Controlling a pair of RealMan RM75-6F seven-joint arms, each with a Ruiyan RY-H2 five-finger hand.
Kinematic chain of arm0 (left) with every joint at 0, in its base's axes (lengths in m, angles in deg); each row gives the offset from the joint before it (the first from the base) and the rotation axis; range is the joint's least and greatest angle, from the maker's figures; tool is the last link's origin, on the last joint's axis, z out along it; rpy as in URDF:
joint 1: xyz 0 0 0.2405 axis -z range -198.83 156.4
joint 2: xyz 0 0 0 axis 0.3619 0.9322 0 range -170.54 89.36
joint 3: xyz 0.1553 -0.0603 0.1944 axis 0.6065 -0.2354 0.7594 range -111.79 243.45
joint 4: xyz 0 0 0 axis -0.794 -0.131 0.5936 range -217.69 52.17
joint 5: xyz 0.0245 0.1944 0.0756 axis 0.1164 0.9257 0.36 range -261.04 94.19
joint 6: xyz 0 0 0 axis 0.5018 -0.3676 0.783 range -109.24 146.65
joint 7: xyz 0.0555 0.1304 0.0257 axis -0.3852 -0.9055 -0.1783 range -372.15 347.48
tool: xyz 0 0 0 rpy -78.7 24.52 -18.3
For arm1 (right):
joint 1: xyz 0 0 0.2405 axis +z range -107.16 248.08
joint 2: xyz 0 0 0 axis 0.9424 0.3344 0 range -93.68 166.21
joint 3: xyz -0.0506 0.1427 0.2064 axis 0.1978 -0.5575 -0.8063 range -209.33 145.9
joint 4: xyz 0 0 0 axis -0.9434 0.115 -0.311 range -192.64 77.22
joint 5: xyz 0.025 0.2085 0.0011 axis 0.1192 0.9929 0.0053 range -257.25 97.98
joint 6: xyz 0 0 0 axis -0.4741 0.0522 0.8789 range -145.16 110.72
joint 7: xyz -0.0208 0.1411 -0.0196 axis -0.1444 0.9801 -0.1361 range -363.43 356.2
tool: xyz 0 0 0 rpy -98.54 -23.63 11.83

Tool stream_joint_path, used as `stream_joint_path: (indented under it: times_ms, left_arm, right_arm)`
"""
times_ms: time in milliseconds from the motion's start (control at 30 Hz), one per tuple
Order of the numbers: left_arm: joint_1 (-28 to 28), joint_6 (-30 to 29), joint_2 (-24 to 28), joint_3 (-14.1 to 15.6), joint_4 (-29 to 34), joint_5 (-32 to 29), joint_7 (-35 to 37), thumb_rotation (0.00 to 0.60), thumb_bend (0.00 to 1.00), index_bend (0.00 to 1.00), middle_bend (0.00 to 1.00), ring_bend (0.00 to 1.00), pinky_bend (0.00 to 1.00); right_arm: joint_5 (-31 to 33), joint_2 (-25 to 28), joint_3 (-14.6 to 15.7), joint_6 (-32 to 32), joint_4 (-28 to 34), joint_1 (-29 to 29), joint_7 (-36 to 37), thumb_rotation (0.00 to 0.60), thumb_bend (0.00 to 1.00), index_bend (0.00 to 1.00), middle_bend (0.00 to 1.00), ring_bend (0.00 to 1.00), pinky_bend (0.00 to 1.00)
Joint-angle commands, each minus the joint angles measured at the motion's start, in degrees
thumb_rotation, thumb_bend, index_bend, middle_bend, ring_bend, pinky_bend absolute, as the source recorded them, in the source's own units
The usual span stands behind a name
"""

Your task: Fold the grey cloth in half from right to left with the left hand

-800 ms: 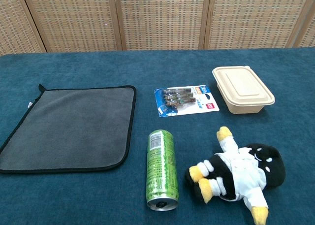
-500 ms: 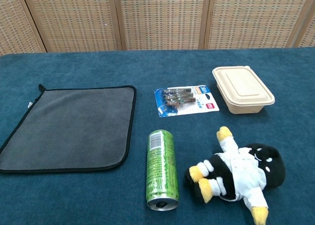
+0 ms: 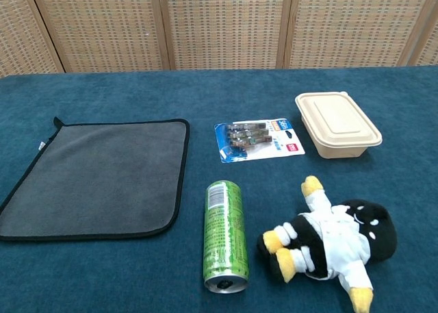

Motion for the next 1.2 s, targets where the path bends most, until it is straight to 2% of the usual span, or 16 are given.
stream_joint_path:
  times_ms: [33,200,500,900,1200]
  left_arm:
    - [8.90,8.39,-0.84,-1.92,-3.84,5.42,-4.42,0.600,0.24,0.00,0.00,0.00,0.00]
    - [18.04,14.84,-5.17,-2.71,-11.26,11.18,-4.12,0.600,0.24,0.09,0.00,0.00,0.00]
    - [28.79,25.33,-13.48,-3.16,-20.84,11.18,-2.13,0.600,0.24,0.20,0.00,0.00,0.00]
    - [37.52,30.50,-24.28,-0.67,-34.31,10.05,3.14,0.600,0.26,0.30,0.00,0.00,0.00]
    - [40.99,31.27,-29.45,1.04,-39.80,9.18,4.21,0.600,0.27,0.31,0.00,0.00,0.00]
  right_arm:
    - [0.80,-0.17,-0.40,0.24,-0.19,0.09,-0.61,0.600,0.00,0.00,0.00,0.00,0.00]
    - [2.39,-0.66,-0.94,0.78,-0.44,0.32,-2.17,0.600,0.00,0.00,0.00,0.00,0.00]
    - [6.80,-1.84,-2.04,3.87,-2.02,1.43,-4.18,0.600,0.00,0.00,0.00,0.00,0.00]
    - [9.93,-2.53,-2.77,6.19,-3.55,2.22,-5.33,0.600,0.00,0.00,0.00,0.00,0.00]
    - [10.80,-2.78,-2.88,7.16,-4.10,2.57,-5.65,0.600,0.00,0.00,0.00,0.00,0.00]
